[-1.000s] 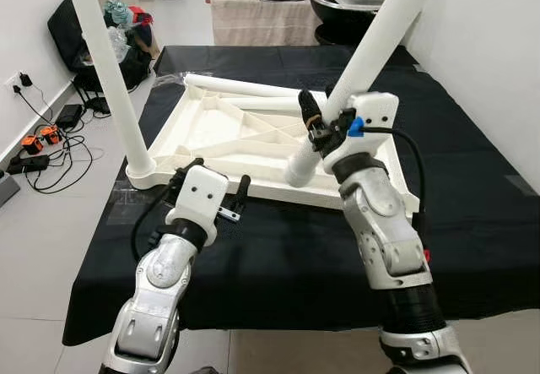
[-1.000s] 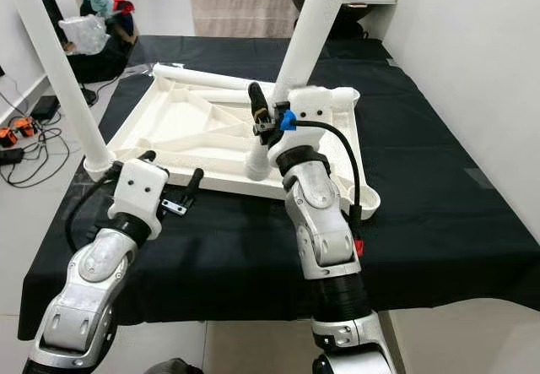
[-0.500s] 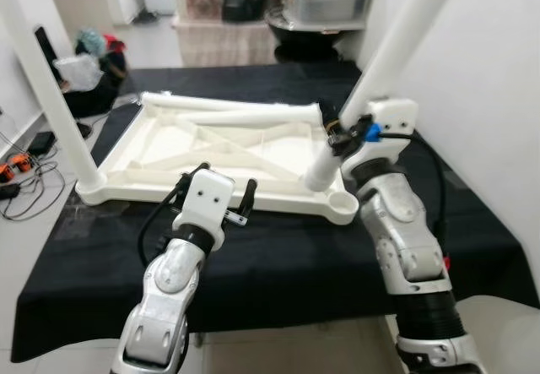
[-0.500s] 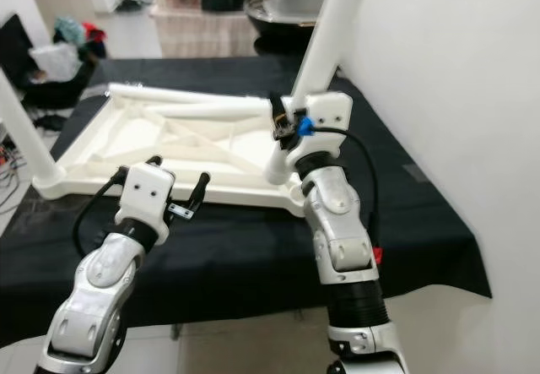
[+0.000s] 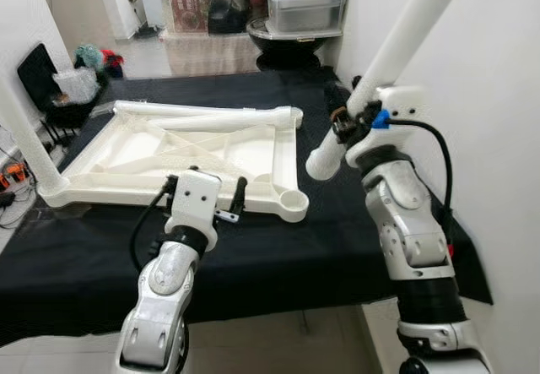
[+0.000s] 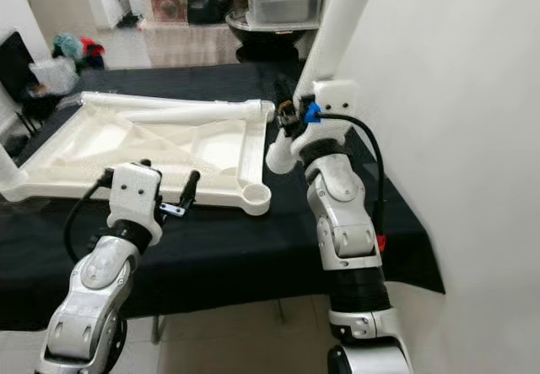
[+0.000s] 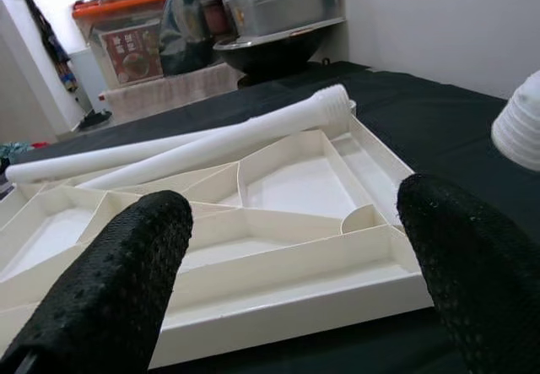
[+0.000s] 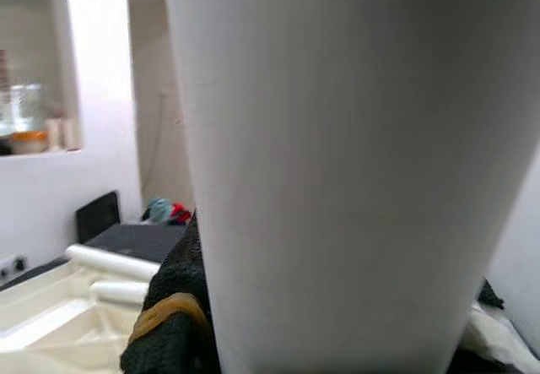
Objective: Building children table
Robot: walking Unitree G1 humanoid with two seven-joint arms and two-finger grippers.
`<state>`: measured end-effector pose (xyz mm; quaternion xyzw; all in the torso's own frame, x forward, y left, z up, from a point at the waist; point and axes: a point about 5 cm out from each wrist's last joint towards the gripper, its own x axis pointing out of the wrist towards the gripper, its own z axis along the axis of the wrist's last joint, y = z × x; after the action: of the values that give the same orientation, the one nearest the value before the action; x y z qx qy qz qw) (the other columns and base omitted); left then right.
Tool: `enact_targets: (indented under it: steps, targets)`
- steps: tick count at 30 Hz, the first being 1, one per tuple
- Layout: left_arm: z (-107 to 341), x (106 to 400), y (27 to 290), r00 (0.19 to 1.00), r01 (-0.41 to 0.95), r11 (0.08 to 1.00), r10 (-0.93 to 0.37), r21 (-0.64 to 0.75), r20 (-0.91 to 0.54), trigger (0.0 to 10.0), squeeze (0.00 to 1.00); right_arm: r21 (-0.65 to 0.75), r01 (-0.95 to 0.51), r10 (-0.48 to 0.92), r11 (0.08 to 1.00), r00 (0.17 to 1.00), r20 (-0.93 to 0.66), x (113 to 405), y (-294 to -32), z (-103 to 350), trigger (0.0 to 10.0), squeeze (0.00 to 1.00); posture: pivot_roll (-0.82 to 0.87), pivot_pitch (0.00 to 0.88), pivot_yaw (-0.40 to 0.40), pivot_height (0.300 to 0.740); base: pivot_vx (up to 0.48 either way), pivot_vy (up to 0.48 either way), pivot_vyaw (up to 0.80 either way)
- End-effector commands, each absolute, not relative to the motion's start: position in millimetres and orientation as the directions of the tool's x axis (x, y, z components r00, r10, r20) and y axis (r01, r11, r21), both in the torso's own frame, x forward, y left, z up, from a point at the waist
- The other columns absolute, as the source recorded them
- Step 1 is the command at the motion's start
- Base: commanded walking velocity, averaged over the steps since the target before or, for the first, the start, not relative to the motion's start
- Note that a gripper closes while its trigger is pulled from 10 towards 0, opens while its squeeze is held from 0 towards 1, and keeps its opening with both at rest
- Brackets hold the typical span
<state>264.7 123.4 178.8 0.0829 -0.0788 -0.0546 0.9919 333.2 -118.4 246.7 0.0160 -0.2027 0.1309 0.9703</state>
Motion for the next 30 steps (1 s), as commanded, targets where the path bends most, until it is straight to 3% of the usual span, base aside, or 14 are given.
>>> enact_targets:
  steps: [1,9,19,20,24,30]
  targets:
    - [180.7,264.0,124.5,0.982,0.090,0.983,-0.115,0.162,0.150,10.0,0.00,-0.038,-0.287,0.277,0.957,0.870,0.408,332.4,-111.9,249.7,10.0,0.00,0.02,0.000,-0.064,0.740,0.000,0.000,0.00]
    - [180.2,261.3,118.3,0.980,0.113,0.982,-0.135,0.150,0.148,10.0,0.00,-0.038,-0.280,0.271,0.959,0.874,0.404,333.5,-109.8,248.4,10.0,0.00,0.02,0.000,-0.068,0.740,0.000,0.000,0.67]
    - [181.9,252.7,106.9,0.976,0.152,0.980,-0.169,0.127,0.139,10.0,0.00,-0.022,-0.241,0.234,0.970,0.912,0.337,364.5,-124.2,258.3,10.0,0.00,0.03,0.018,-0.078,0.740,0.000,0.000,0.00]
    - [184.0,251.9,107.5,0.976,0.148,0.981,-0.165,0.122,0.142,10.0,0.00,-0.022,-0.235,0.228,0.972,0.915,0.334,368.3,-129.8,259.1,10.0,0.00,0.04,0.056,-0.083,0.740,0.000,0.000,0.00]
    - [188.0,250.3,108.5,0.976,0.143,0.983,-0.160,0.118,0.148,10.0,0.00,-0.033,-0.221,0.220,0.975,0.918,0.331,375.0,-140.1,261.6,10.0,0.00,0.04,0.069,-0.083,0.740,0.000,0.000,0.00]
    - [191.1,245.8,107.0,0.974,0.154,0.980,-0.172,0.123,0.147,10.0,0.00,-0.024,-0.176,0.174,0.984,0.925,0.337,381.9,-157.3,266.9,10.0,0.00,0.05,0.113,-0.078,0.740,0.000,0.000,-0.53]
